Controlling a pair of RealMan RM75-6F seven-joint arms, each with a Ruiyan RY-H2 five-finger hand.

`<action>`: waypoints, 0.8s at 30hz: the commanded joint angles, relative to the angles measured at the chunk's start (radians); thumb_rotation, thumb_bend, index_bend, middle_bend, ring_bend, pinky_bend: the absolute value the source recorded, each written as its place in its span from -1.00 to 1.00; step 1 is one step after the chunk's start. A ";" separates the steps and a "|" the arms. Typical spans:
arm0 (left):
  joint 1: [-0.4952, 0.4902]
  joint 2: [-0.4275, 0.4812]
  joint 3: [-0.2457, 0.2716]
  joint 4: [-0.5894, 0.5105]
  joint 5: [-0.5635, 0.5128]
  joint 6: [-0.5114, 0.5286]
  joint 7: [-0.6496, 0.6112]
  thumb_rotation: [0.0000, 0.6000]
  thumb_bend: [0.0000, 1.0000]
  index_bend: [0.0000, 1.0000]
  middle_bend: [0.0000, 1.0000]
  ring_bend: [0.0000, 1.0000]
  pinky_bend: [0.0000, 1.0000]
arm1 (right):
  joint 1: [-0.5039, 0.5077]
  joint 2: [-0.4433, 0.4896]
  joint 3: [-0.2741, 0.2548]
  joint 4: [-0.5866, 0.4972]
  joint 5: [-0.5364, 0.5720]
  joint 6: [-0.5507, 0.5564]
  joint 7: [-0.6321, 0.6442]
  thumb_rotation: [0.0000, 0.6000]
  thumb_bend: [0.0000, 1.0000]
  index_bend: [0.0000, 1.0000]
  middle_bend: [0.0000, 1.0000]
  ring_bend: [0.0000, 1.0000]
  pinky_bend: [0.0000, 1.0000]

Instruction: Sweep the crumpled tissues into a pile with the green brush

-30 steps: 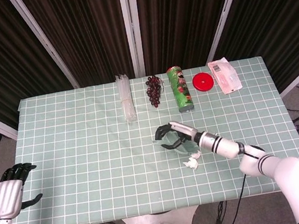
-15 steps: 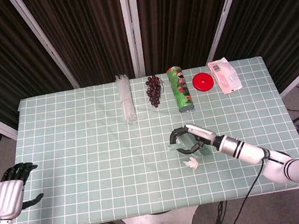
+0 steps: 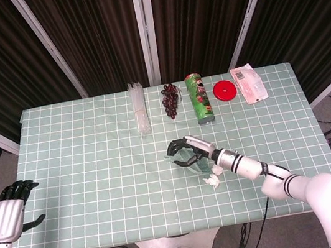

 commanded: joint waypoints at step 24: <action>-0.016 -0.014 -0.001 0.016 0.035 -0.001 -0.033 1.00 -1.00 -0.53 -0.61 -0.71 -0.61 | -0.258 0.241 -0.049 -0.284 0.047 0.303 -0.439 1.00 0.07 0.45 0.23 -0.34 -0.45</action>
